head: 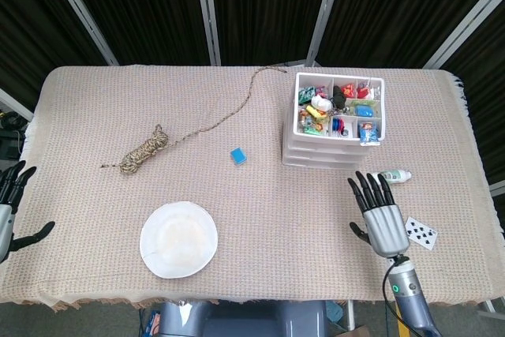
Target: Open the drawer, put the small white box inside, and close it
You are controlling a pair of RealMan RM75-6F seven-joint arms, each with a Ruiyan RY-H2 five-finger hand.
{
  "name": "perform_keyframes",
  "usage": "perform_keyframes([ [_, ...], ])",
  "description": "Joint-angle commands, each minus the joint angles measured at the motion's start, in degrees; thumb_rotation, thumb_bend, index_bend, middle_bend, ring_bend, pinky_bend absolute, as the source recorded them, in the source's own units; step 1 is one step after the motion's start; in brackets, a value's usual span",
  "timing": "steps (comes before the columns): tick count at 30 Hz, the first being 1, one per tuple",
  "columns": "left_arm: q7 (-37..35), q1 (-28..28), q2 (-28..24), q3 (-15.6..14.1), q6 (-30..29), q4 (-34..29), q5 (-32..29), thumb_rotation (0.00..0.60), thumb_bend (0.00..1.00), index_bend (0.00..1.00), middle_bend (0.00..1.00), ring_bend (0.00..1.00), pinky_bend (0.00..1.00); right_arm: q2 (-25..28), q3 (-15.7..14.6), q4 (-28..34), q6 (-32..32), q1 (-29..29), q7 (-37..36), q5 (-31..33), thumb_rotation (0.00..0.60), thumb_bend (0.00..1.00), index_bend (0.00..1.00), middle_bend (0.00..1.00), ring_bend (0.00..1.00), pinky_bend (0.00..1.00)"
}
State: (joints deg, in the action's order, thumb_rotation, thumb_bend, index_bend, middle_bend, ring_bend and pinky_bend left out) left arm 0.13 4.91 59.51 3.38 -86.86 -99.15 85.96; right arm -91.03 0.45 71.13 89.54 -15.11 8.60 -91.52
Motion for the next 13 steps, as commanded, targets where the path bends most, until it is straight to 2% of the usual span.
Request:
perform_keyframes([
  [1,0.1,-0.1,0.1,-0.2,0.4,0.4,-0.4,0.6,0.22,0.07,0.0,0.0,0.0,8.5,-2.4,7.0,-1.6,2.1,-7.6,0.7,0.6,0.06,0.0,0.0,0.0,0.0],
  [13,2.4,-0.3,1.7,-0.8,0.9,2.9,-0.6,0.6,0.22,0.07,0.0,0.0,0.0,15.2,-2.1,12.0,-0.4,4.2,-6.8,0.8,0.6,0.05,0.0,0.0,0.0,0.0],
])
